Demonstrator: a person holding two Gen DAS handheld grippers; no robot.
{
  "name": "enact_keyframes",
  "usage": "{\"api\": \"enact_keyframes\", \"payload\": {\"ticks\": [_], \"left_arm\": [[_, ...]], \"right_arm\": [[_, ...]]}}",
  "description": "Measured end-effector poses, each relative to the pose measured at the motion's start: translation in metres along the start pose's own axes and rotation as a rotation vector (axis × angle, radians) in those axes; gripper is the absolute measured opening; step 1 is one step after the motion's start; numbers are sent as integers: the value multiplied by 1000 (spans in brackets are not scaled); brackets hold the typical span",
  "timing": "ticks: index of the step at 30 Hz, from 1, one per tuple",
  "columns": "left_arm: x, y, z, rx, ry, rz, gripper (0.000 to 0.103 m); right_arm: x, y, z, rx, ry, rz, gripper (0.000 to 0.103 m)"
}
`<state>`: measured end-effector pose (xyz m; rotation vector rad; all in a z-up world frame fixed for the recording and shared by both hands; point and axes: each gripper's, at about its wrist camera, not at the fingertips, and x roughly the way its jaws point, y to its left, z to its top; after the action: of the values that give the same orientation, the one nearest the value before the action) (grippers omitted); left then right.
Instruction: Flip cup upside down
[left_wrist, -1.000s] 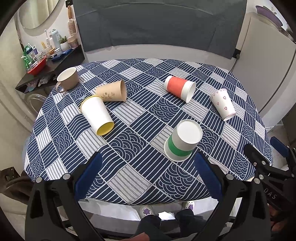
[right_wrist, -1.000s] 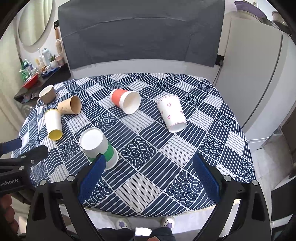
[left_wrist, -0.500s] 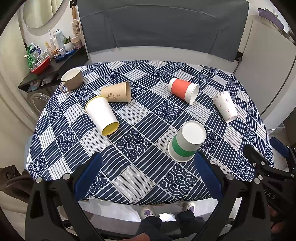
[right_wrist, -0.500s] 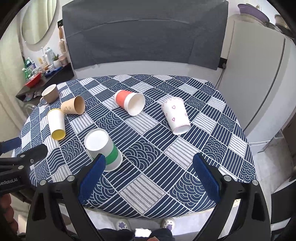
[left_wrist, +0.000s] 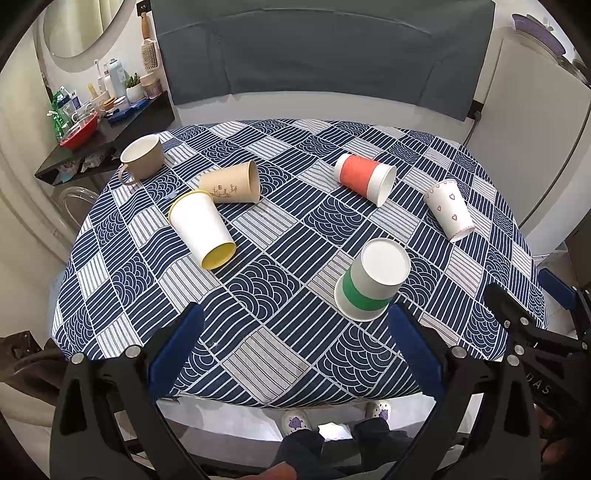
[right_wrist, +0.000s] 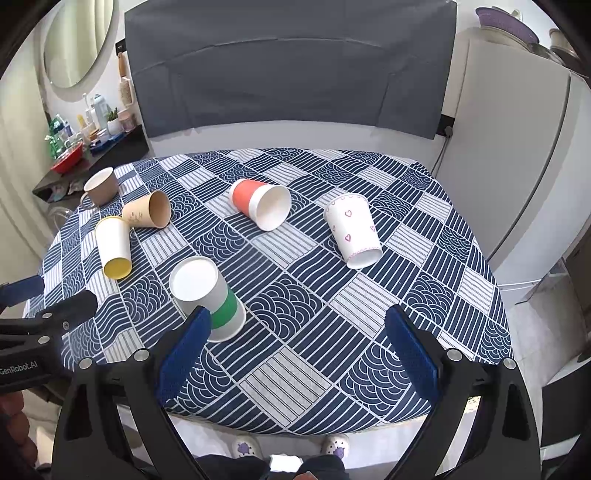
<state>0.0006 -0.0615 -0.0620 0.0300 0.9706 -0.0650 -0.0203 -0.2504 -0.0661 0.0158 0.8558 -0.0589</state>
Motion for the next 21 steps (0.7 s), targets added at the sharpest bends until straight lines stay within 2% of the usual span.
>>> {"api": "enact_keyframes", "payload": {"ticks": [21], "left_arm": [[1, 0, 0, 2, 2, 10, 97]], "right_arm": [[6, 2, 3, -6, 11, 18, 91]]}}
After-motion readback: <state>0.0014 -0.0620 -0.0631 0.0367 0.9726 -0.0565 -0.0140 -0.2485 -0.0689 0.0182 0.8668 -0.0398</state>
